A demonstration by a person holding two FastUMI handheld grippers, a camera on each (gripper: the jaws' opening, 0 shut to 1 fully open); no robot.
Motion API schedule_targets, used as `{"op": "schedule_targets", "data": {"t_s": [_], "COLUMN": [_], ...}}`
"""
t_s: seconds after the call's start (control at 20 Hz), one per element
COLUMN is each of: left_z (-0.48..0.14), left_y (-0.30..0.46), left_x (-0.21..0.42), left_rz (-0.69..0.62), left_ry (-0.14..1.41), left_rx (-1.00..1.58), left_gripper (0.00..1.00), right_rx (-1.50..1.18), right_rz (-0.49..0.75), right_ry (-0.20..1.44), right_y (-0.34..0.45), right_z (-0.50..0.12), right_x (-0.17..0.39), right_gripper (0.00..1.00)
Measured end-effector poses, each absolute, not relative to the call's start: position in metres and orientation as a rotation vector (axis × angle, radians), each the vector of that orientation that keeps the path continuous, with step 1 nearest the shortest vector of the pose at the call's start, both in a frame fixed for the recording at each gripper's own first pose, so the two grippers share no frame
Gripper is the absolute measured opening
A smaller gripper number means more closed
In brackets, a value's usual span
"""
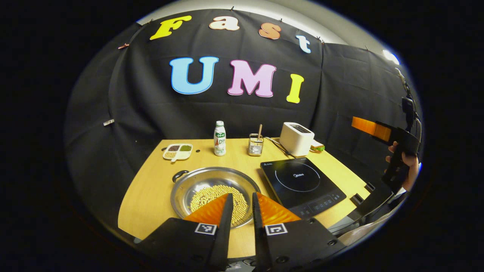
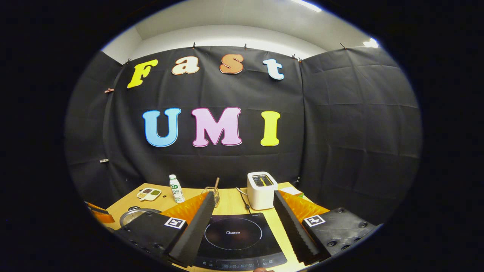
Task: First push the handle of the pot to place it horizontally, then grasp the pot with both hands and set it on the induction cooktop.
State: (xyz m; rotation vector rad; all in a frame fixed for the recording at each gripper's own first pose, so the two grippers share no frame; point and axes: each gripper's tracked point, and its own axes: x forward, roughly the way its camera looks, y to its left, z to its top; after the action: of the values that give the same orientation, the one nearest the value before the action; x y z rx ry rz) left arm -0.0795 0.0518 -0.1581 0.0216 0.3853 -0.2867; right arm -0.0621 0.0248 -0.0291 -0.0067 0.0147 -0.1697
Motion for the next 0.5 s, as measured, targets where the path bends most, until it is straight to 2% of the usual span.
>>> {"op": "schedule_targets", "data": {"t_s": [0.05, 0.1, 0.35, 0.5], "left_z": [-0.17, -0.179, -0.208, -0.217], "left_y": [0.047, 0.043, 0.033, 0.029], "left_x": [-0.084, -0.09, -0.099, -0.104], "left_rz": [-0.309, -0.329, -0.383, -0.423], "left_ry": [0.425, 0.461, 0.543, 0.574], "left_rx": [0.008, -0.013, -0.034, -0.028], "left_gripper": [0.27, 0.25, 0.09, 0.05], "right_rx": [-0.009, -0.002, 0.009, -0.002], "right_rz": [-0.184, -0.196, -0.246, -0.252], "right_ry": [0.015, 0.021, 0.007, -0.011], "right_y": [0.022, 0.02, 0.007, 0.008], "right_z": [-0.03, -0.03, -0.018, -0.007], "right_x": [-0.062, -0.062, -0.055, -0.051], "right_gripper": [0.92, 0.97, 0.97, 0.98]}}
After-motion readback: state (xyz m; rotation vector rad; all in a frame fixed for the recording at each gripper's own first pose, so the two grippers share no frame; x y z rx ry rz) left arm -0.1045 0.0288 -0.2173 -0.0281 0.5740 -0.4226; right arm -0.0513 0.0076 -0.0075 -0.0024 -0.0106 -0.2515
